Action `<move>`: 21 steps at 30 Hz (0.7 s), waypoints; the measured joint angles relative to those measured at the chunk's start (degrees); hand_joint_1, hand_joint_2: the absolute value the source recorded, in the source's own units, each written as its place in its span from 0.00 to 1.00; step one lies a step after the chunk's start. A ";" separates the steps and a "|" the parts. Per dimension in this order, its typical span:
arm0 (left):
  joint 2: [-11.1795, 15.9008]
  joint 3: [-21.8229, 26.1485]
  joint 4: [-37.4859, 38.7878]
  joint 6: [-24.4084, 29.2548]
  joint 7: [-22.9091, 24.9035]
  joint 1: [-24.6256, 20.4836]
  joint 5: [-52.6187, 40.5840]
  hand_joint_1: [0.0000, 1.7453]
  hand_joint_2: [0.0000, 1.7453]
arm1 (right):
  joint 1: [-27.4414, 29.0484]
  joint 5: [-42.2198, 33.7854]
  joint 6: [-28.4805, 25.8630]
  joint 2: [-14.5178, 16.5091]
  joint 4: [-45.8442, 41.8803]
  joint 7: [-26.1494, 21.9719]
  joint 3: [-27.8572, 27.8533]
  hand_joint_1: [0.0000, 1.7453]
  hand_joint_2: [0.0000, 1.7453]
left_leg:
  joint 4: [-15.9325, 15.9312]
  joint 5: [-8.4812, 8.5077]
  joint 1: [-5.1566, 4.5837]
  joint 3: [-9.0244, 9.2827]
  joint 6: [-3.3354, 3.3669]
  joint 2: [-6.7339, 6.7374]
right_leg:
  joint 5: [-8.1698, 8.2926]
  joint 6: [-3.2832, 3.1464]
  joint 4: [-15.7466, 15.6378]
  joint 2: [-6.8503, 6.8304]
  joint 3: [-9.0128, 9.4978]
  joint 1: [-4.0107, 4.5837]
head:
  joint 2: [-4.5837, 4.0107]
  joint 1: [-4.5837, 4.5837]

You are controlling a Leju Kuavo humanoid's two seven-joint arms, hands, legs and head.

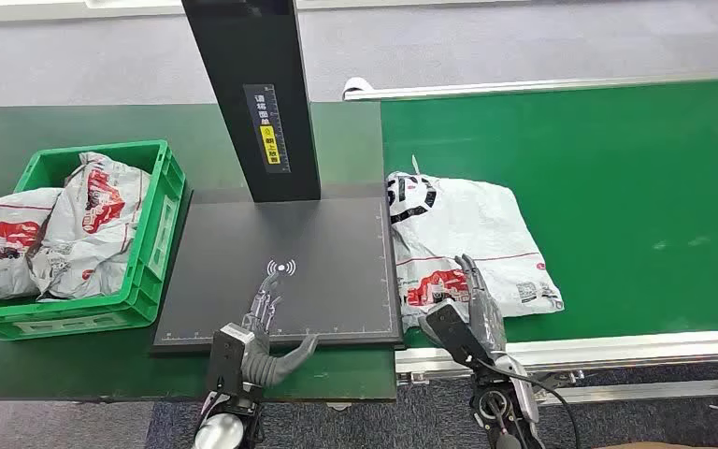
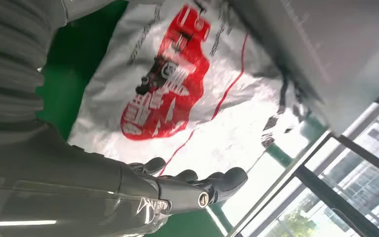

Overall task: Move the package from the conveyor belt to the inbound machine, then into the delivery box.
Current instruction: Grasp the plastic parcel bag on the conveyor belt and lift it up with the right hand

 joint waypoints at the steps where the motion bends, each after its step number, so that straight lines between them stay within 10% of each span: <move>1: 0.00 -0.13 0.00 -0.03 0.00 -0.02 0.01 0.00 1.00 | -0.71 0.58 -0.62 -0.24 1.13 0.33 -0.04 0.00 1.00 | 0.00 0.00 0.00 0.00 0.00 0.00 | 0.00 0.00 0.00 0.00 0.00 0.00 | 0.00 0.01; 21: 0.01 -4.49 1.75 -1.98 -0.19 -1.70 1.43 0.00 1.00 | -17.98 3.84 -0.32 -4.27 29.31 5.79 -3.12 0.00 1.00 | 0.02 0.00 0.00 -0.01 0.00 -0.02 | 0.01 0.01 0.00 0.00 0.00 0.00 | 0.01 0.01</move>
